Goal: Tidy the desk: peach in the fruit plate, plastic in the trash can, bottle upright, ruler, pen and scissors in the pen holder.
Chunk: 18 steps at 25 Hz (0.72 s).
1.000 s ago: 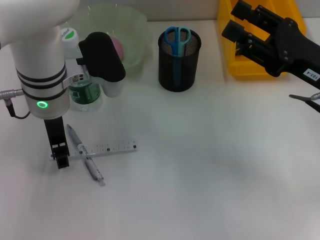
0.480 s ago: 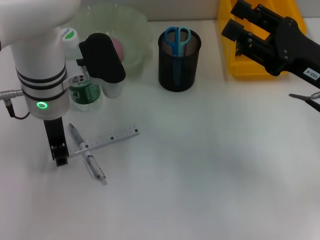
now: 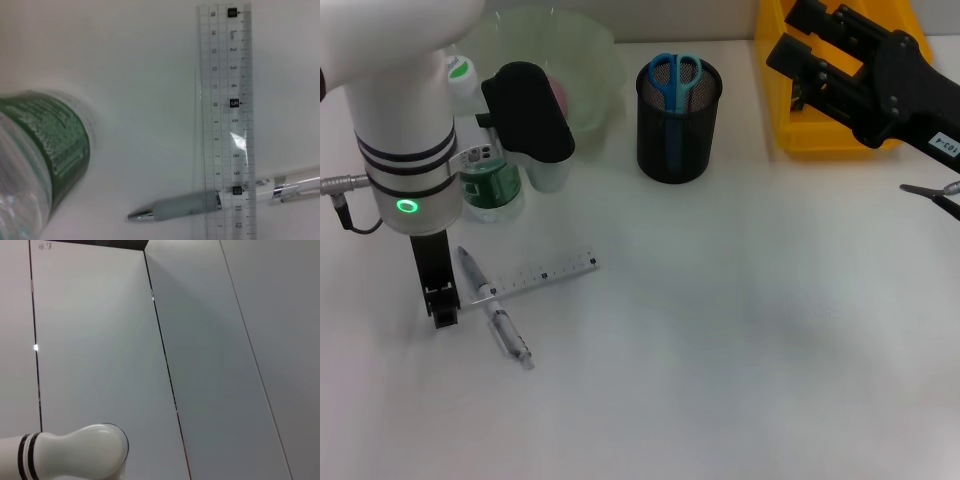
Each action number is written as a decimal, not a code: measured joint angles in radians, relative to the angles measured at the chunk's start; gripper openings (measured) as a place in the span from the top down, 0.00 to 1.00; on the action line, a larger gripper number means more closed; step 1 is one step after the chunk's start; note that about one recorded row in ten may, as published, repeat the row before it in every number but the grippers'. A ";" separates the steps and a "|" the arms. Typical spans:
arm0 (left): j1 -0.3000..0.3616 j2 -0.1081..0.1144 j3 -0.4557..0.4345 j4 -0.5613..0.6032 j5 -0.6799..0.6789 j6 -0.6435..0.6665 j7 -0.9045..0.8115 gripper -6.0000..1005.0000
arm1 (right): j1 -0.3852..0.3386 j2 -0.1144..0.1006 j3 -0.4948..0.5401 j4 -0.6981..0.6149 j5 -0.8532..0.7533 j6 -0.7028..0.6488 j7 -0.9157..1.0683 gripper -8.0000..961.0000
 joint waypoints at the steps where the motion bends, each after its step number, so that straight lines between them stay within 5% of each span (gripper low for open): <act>1: 0.000 0.000 0.000 0.000 0.000 0.000 0.000 0.56 | 0.000 0.000 0.000 0.000 0.000 0.000 0.000 0.36; 18: -0.001 0.000 0.028 -0.003 0.001 -0.005 -0.012 0.60 | -0.001 -0.001 0.002 0.000 0.000 -0.001 -0.002 0.36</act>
